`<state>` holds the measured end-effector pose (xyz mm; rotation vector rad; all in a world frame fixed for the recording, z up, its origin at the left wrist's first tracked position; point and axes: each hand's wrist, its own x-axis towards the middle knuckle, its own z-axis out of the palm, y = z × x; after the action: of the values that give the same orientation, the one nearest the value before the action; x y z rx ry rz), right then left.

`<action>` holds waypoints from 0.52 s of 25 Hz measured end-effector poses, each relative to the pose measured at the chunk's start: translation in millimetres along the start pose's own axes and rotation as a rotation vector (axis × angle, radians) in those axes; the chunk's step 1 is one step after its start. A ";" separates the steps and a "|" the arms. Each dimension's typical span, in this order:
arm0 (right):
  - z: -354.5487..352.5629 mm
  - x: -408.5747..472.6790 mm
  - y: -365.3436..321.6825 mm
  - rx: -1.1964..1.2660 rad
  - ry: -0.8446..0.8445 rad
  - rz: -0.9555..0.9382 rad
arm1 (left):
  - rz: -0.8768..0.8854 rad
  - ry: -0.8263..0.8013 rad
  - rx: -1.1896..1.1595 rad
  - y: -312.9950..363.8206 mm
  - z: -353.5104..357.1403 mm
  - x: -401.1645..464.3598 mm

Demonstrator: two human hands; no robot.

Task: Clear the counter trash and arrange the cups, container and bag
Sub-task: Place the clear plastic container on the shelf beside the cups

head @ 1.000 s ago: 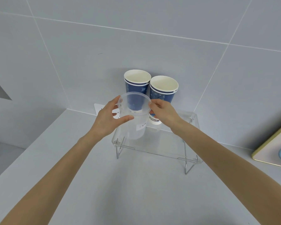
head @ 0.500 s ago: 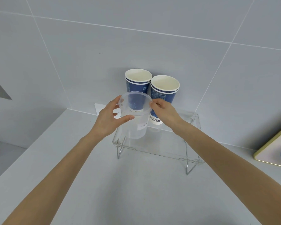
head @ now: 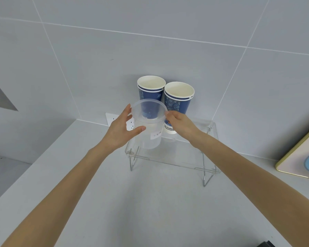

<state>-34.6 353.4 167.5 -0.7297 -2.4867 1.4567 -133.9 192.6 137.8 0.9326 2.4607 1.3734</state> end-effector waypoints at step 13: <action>-40.1 -106.4 35.6 -0.465 -0.133 -0.109 | 0.223 -0.011 0.270 52.3 3.9 -90.2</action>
<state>84.3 346.6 167.9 -0.5648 -2.9560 0.9219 -38.2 161.4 165.1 1.3039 2.6441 1.1051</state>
